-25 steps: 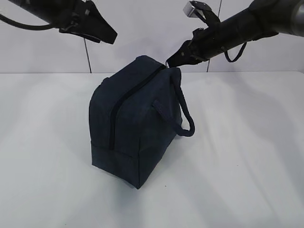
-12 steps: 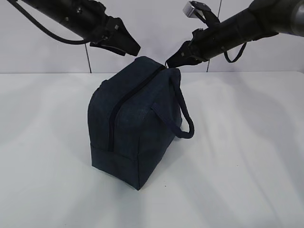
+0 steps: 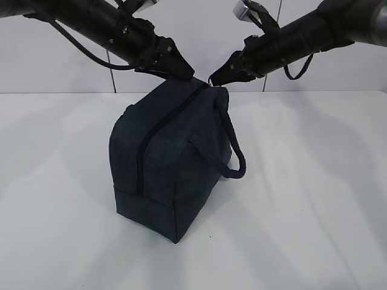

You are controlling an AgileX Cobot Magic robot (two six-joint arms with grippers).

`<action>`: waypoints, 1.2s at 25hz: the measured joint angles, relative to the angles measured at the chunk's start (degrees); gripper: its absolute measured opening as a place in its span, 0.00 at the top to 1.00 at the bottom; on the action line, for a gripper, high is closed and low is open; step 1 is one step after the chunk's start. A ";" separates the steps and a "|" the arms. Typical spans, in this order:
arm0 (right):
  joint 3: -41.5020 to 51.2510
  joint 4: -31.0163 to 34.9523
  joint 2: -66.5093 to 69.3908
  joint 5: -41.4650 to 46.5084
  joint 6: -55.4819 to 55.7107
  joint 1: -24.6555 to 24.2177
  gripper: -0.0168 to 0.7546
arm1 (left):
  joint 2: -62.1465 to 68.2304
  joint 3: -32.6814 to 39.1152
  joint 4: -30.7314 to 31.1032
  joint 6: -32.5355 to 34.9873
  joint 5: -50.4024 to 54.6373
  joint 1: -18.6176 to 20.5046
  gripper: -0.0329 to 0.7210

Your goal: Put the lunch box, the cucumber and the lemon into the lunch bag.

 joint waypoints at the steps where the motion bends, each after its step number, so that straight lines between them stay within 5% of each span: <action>1: 0.00 -0.07 0.00 0.00 0.00 0.00 0.97 | 0.24 0.00 -0.11 0.00 -0.26 0.00 0.43; 14: 0.00 0.06 0.00 0.40 0.00 -0.05 0.97 | 2.34 -0.03 -2.07 -0.13 -2.83 0.00 0.55; 23: 0.00 0.06 0.00 0.53 0.00 -0.13 0.97 | 2.56 -0.03 -2.41 -0.13 -2.83 0.00 0.92; 30: 0.00 0.06 0.00 2.07 0.00 -0.13 0.97 | 2.56 -0.03 -4.26 2.92 0.14 0.00 0.93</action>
